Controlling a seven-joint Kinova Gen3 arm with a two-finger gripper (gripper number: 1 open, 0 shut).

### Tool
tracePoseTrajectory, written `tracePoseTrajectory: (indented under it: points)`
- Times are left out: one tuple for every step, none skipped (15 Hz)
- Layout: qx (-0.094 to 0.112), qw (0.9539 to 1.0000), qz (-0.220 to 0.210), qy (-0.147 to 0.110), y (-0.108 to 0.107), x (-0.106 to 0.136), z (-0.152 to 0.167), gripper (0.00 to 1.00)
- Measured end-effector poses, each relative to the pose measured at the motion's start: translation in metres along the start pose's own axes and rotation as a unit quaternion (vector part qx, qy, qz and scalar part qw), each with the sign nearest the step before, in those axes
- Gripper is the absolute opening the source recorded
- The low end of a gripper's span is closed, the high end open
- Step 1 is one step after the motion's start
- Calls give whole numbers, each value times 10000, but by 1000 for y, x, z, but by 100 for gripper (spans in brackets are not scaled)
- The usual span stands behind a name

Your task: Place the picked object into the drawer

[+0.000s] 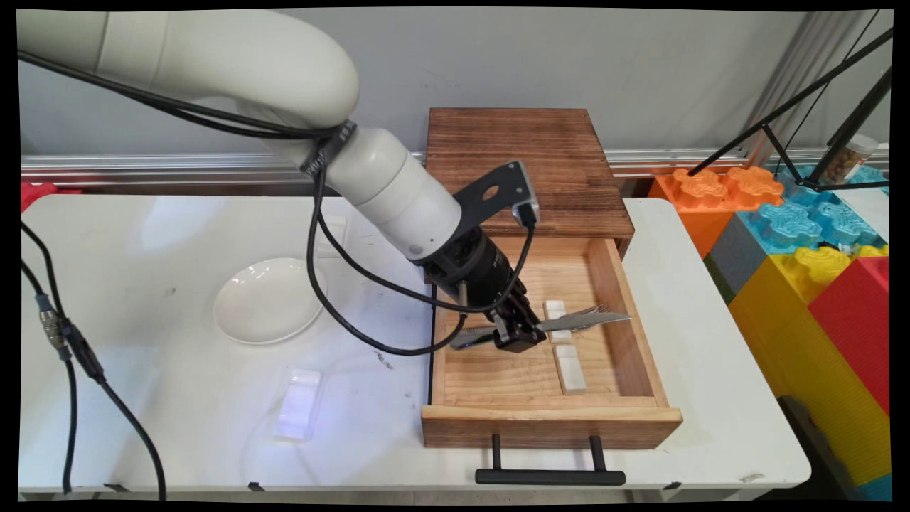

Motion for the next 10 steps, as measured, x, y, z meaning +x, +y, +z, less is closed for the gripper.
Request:
tracePoseTrajectory:
  points:
    - [2,10000,9,3,0,-1,4,0]
    - [0,10000,16,7,0,-2,8,0]
    - [-2,10000,21,12,0,-3,11,0]
    - [-5,10000,24,19,0,-5,14,0]
    - [-13,10000,26,24,0,-6,17,0]
    - [-17,10000,30,30,0,-7,20,0]
    - [-21,10000,37,37,0,-8,24,0]
    - [-23,10000,43,45,0,-10,27,0]
    - [-23,10000,51,51,-1,-11,30,0]
    - [-23,10000,62,57,-1,-12,32,0]
